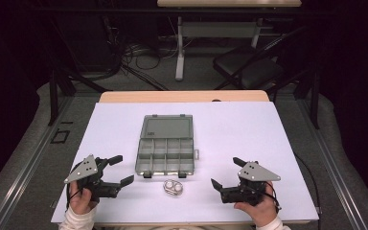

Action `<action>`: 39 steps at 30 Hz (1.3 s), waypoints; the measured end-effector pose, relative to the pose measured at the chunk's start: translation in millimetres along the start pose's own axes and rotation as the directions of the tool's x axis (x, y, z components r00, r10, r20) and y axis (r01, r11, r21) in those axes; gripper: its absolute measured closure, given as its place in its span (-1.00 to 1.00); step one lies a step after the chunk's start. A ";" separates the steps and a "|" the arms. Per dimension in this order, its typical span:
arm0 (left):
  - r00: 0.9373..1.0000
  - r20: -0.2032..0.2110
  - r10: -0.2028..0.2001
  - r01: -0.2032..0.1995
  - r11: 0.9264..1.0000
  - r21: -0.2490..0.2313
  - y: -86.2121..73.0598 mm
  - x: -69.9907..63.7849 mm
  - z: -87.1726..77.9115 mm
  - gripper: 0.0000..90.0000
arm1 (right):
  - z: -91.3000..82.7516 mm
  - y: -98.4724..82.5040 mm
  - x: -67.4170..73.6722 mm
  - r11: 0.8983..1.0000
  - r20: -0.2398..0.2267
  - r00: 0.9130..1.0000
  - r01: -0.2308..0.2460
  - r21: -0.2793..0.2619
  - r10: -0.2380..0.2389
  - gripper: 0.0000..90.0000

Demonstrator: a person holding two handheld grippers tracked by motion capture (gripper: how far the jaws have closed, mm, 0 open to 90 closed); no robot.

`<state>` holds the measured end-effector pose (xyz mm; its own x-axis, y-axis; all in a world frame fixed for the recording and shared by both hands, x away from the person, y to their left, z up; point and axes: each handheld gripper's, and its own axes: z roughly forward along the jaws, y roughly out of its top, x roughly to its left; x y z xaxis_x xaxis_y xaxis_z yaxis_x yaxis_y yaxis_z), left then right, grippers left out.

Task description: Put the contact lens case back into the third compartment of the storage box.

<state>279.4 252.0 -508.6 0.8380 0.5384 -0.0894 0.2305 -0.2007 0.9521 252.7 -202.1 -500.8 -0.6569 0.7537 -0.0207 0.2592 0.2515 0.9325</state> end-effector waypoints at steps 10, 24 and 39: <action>1.000 -0.006 -0.005 0.005 1.000 0.001 -1.2 -1.4 -1.7 -0.64 | -0.1 0.8 -1.1 1.000 0.003 1.000 -0.007 -0.005 0.007 -0.99; 1.000 -0.001 -0.006 0.006 1.000 0.002 -4.0 -2.0 -6.0 -0.64 | 7.6 17.8 9.2 0.999 -0.008 0.999 0.033 0.040 -0.032 -0.76; 1.000 -0.010 -0.004 0.005 1.000 0.013 -5.3 -1.4 -4.9 -0.64 | 37.0 38.1 24.4 0.987 -0.125 0.989 0.099 0.125 -0.083 -0.54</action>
<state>274.6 256.3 -512.2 0.8319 0.5475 -0.0906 0.2410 -0.2092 0.9477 272.7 -151.6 -479.1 -0.7593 0.6485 -0.0531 0.2792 0.3985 0.8736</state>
